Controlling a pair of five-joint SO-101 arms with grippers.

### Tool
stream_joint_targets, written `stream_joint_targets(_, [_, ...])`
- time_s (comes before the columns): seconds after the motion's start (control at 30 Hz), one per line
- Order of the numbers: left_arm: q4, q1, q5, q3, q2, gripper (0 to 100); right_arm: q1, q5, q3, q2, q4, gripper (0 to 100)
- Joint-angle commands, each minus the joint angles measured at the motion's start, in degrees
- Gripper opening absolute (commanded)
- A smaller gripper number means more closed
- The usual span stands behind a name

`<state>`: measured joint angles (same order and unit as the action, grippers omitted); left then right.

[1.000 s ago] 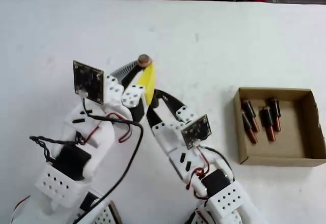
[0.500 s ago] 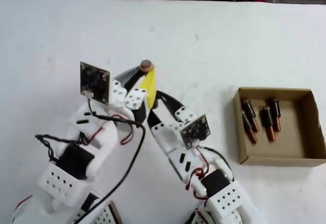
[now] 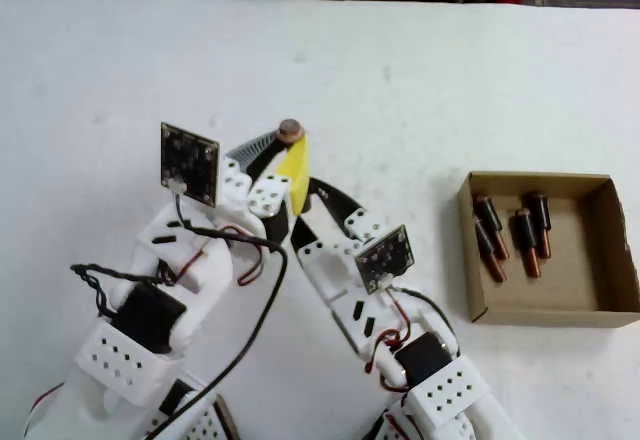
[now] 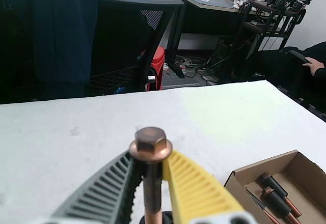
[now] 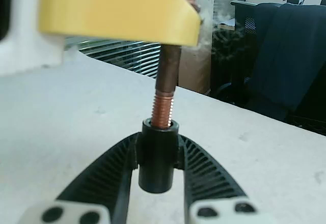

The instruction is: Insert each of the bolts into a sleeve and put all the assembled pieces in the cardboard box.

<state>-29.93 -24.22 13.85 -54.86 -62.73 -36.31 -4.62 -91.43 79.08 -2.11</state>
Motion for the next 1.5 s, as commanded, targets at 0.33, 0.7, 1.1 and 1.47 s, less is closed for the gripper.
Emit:
stream_joint_targets(0.33, [-5.7, 0.0, -3.3, 0.6, -1.2, 2, 0.1, 0.2, 0.9, 0.3, -1.5, 1.6])
stream_joint_targets(0.7, [-5.7, 0.0, -3.3, 0.4, -1.2, 7, 0.1, 0.2, 0.9, 0.3, -1.5, 1.6])
stream_joint_targets(1.1, [-5.8, 0.0, -3.3, 0.4, -1.2, 17, 0.1, 0.2, 0.9, 0.3, -1.5, 1.6])
stream_joint_targets(1.47, [-8.5, 0.0, -7.4, 0.4, -1.2, 17, 0.1, 0.2, 0.9, 0.3, -1.5, 1.6])
